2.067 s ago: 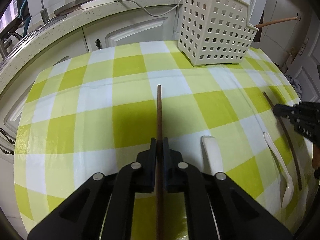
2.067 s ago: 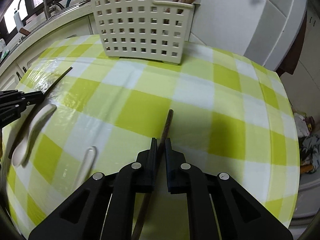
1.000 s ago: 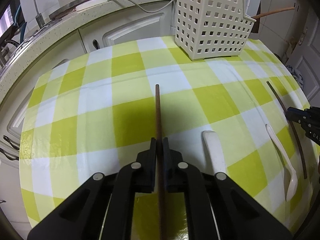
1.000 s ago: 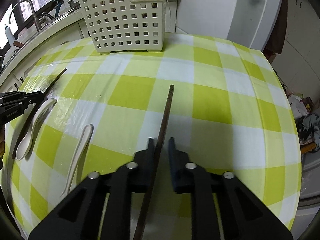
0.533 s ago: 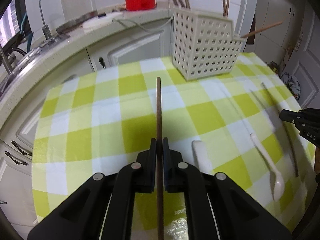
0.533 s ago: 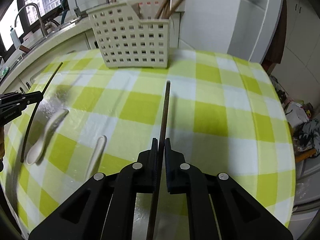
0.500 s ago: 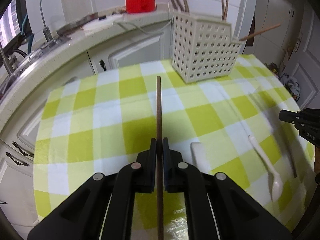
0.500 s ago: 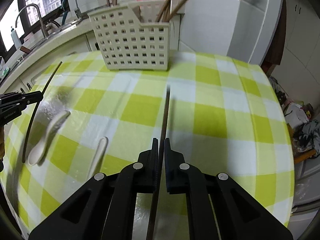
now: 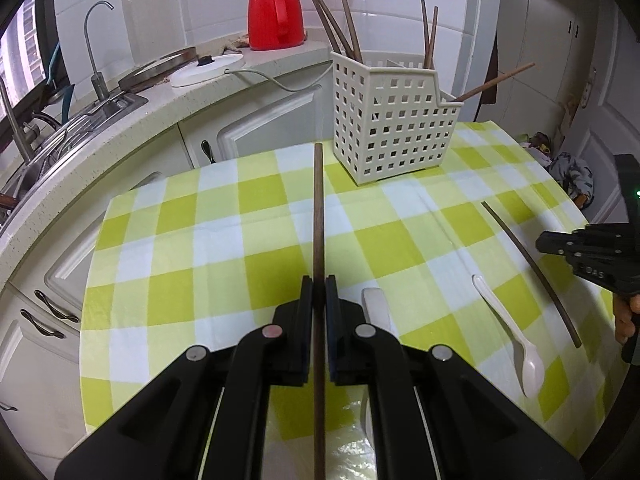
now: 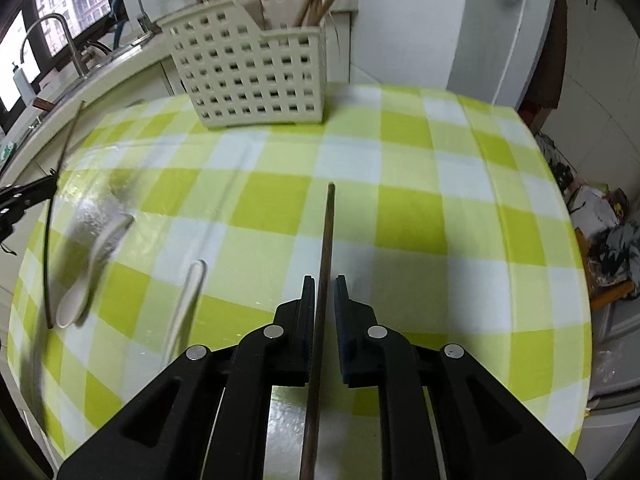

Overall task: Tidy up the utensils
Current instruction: 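Close the left tool on a chopstick while the right tool grasps another, then lift both chopsticks upright and carry them over the white caddy, then lower the chopsticks into the caddy and open both tools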

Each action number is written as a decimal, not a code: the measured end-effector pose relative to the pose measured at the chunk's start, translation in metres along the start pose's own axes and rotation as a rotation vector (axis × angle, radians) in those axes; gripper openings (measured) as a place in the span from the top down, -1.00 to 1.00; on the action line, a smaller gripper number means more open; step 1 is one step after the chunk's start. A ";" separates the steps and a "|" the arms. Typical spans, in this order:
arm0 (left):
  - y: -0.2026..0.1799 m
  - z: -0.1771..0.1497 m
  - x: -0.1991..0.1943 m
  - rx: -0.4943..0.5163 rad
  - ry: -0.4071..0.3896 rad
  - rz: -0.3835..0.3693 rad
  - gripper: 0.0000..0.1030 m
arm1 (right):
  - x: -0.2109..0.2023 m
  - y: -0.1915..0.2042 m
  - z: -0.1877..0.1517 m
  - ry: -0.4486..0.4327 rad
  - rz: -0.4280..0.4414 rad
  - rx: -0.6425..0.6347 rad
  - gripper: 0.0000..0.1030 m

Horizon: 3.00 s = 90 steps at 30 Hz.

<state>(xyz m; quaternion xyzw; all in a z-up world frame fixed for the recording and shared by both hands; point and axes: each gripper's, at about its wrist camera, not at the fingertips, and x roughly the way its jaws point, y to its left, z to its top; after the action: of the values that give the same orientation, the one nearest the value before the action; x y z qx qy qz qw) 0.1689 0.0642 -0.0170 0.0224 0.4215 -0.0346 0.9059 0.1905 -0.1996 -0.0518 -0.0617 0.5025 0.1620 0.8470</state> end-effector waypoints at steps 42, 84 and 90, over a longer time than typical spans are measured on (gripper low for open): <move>-0.009 0.020 -0.058 0.012 -0.118 0.021 0.88 | -0.095 0.002 0.028 -0.213 0.007 -0.036 0.88; -0.050 0.248 -0.104 -0.028 -0.365 -0.090 0.88 | -0.162 0.021 0.216 -0.411 0.058 -0.073 0.89; -0.047 0.265 -0.084 -0.042 -0.373 -0.088 0.88 | -0.146 0.023 0.231 -0.402 0.066 -0.074 0.89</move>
<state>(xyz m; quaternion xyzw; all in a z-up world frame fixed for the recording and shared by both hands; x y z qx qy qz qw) 0.3128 0.0030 0.2169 -0.0216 0.2474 -0.0688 0.9662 0.3097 -0.1474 0.1895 -0.0429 0.3188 0.2170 0.9216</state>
